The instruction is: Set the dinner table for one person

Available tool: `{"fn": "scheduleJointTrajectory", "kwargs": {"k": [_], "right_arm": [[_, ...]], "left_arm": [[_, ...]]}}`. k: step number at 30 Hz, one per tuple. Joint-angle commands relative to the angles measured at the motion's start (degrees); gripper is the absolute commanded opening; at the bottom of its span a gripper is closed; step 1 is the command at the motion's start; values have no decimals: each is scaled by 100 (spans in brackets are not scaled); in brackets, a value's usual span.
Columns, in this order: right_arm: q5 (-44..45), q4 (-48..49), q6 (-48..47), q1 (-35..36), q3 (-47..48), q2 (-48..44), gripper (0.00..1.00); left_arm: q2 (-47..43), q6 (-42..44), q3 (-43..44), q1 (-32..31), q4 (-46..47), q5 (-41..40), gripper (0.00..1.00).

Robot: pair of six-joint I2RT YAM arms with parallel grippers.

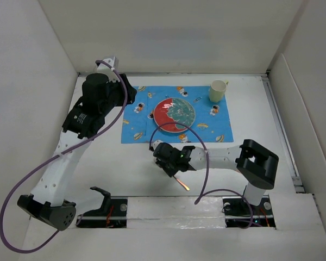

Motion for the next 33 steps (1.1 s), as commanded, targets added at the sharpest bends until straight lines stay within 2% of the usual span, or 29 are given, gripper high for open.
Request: {"fn": "scheduleJointTrajectory", "kwargs": {"k": [1,5,8,9,10,16,23,31,33], "right_arm": [[-78,77,88,284,160,261,0],[97,-212,360,205,940,445,0],[282,-887,518,-41,2319,796,0],[274,-1116,606,-390,3419,1145,0],[274,-1118,607,-393,3430,1148,0],[124,-1478,1045,-1332,5640,2367,0],[98,-1697,1906,-1992,7337,3755,0],[-86,-1531,2461,-2107,8421,4751,0],[-201,-1470,2549,-2159,8579,4909,0]], "left_arm": [[-234,102,223,13,-4,-254,35],[-269,119,293,13,-56,-245,35],[-287,93,319,13,-92,-210,35],[-304,84,311,13,-100,-166,35],[-304,84,310,13,-109,-166,35],[-515,-91,-5,-48,-65,-69,35],[-603,-109,-340,-224,-109,-227,35],[-445,-109,-393,-224,-48,-60,35],[-427,-161,-454,-224,-22,194,35]]}}
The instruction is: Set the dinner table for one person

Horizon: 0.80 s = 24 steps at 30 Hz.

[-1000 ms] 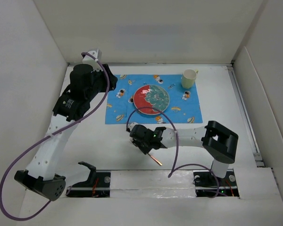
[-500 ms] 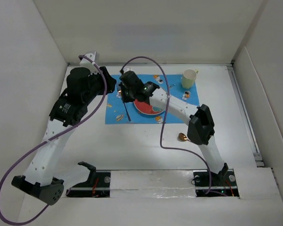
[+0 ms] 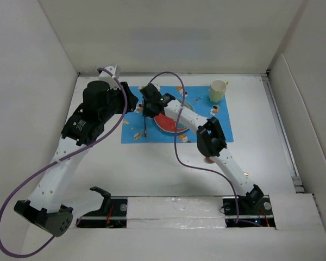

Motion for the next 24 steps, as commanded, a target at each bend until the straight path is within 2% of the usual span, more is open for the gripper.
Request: {"fn": "scheduleJointTrajectory", "kwargs": {"k": [1,7,11,13,16,17,18,19,20,21,22,23,24], "right_arm": [[-179,226,317,-5,565,99,0],[-390,218,493,-110,548,372,0],[-636,385,529,-110,390,233,33],[-732,464,467,-163,363,5,43],[-1119,622,283,-303,171,-452,47],[-1337,848,30,-303,-13,-689,47],[-1461,990,-94,-417,-624,-1326,44],[-1550,1122,-235,-418,-1065,-1742,36],[-1524,1497,-245,-505,-1600,-2189,14],[-1507,1727,-245,-636,-2850,-3177,3],[-1419,2095,-280,-829,-4168,-4144,0],[-1401,2160,-315,-831,-4181,-4154,0],[-1453,2160,-324,-961,-4790,-4589,0]], "left_arm": [[5,-92,-111,-26,245,269,35],[41,-110,-199,-26,281,287,35],[102,-101,-164,-26,290,278,35],[128,-83,-147,-26,307,243,35],[155,-48,-85,-26,298,190,35],[181,-5,-50,-26,307,181,35],[181,13,-32,-26,298,181,35],[216,48,-15,-26,290,172,35],[225,118,-15,-26,289,172,35],[243,162,-15,-26,281,233,35],[251,206,-75,-26,281,356,31],[252,207,-120,-26,281,357,27],[243,233,-190,-26,298,487,23]]}}
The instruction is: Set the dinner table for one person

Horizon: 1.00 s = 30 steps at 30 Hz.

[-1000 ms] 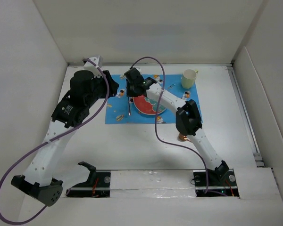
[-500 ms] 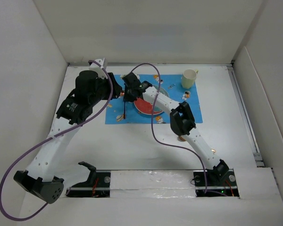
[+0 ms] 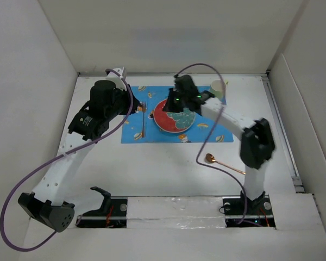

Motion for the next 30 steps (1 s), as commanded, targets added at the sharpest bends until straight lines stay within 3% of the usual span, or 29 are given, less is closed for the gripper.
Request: {"fn": "scheduleJointTrajectory", "kwargs": {"k": [1,2,4,5,8,12,14,16,17,20,30], "right_arm": [[-123,830,-239,-577,-2085,-2262,0],[86,368,-256,-701,-2557,-2618,0],[316,-432,-256,-999,-3488,-3486,0],[482,-1385,-274,-1053,-3624,-3718,0],[1157,-2455,-90,-993,-3714,-4220,0],[1898,-4082,7,-931,-3388,-3636,6],[2073,-4538,-28,-817,-3335,-3212,20],[2136,-4716,-36,-685,-3361,-2886,35],[1997,-4743,-150,-685,-3405,-2842,50],[1646,-4551,-395,-886,-3616,-2850,65],[1433,-4102,-933,-1194,-3599,-1778,68]], "left_arm": [[-72,172,-187,-26,285,276,7],[-90,172,-276,-26,320,329,0],[-168,111,-469,-26,417,461,0],[-195,93,-618,-26,426,514,0],[-274,32,-813,-26,479,602,0],[-327,-65,-901,-26,514,760,10],[-353,-91,-875,-26,505,848,12],[-380,-100,-840,-26,426,910,13],[-415,-83,-813,-26,409,919,13],[-485,-30,-743,-26,321,805,13],[-670,58,-690,-26,215,542,13]]}}
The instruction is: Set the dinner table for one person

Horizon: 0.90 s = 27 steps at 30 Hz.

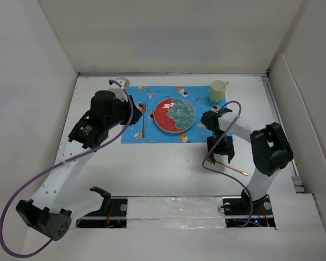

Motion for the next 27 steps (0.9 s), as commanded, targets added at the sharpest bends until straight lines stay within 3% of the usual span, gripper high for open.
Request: {"fn": "scheduleJointTrajectory", "kwargs": {"k": [1,7,9,16,20,27], "right_arm": [[-84,195,-310,-171,25,99,68],[-277,722,-697,-304,-1,574,60],[-610,1003,-934,-365,-106,732,54],[-1534,1750,-891,187,-388,681,11],[-1675,2233,-181,784,-345,514,0],[-595,2691,603,1454,8,575,2]], "left_arm": [[-213,119,204,-23,-8,-189,13],[-222,137,265,-23,-43,-304,13],[-213,163,327,-23,-78,-330,13],[-134,163,546,-23,-166,-532,13],[-108,75,521,-23,-122,-436,13],[24,31,538,-23,-201,-418,13]]}}
